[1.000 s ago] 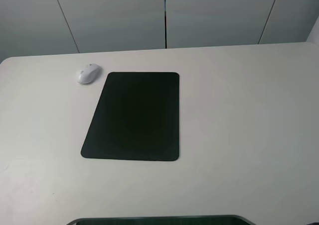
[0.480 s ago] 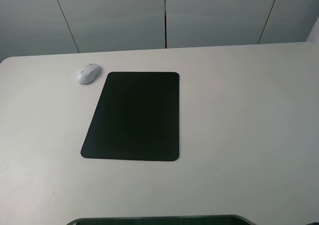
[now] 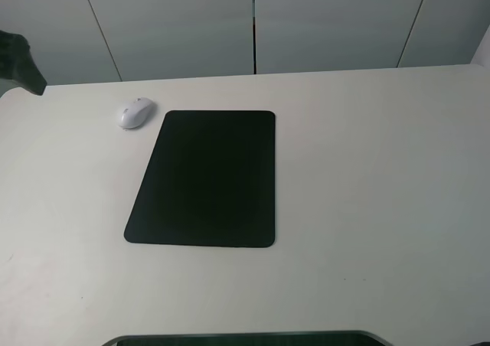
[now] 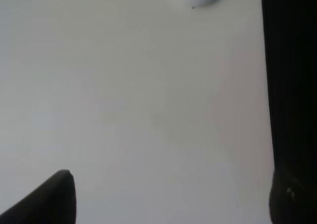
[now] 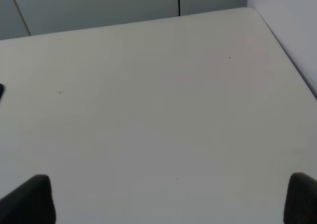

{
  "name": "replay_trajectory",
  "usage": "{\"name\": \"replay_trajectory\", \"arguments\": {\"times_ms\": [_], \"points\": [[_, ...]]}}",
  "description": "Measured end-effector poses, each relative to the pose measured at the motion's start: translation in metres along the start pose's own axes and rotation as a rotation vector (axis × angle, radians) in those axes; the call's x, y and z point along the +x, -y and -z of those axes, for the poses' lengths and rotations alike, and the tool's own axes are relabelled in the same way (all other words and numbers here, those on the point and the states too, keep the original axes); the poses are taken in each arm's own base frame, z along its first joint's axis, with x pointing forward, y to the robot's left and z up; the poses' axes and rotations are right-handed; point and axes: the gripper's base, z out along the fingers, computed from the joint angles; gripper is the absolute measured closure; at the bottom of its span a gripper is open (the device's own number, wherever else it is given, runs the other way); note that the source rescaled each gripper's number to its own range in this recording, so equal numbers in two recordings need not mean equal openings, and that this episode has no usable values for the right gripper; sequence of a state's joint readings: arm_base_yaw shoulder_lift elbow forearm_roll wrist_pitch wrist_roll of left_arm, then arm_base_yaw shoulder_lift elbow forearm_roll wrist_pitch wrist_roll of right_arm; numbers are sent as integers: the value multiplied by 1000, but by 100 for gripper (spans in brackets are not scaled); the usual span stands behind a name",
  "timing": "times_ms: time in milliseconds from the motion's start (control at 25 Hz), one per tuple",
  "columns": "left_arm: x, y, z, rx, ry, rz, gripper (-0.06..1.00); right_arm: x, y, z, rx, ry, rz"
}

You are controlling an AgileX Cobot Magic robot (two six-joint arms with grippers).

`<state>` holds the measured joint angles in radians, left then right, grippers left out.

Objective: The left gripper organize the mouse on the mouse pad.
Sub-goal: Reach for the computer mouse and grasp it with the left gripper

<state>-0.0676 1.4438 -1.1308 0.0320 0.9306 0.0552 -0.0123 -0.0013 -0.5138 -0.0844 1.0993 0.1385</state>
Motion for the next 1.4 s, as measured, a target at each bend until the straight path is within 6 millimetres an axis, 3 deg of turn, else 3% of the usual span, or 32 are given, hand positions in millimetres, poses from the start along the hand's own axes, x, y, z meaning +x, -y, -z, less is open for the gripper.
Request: {"name": "replay_trajectory", "arguments": {"times_ms": [200,400,920,1120,1400], "points": [[-48,10,-35,-15,-34,-52,-6,0,0,0,0,0,0],[-78,10,-64,-26,-39,-58,-6,0,0,0,0,0,0],[-77,15,-159,-18,-135,-56,-6,0,0,0,0,0,0],[-81,17,-173,-5,-101,-40,-6,0,0,0,0,0,0],[-104,17,-190,-4,-109,-51,-6,0,0,0,0,0,0]]}}
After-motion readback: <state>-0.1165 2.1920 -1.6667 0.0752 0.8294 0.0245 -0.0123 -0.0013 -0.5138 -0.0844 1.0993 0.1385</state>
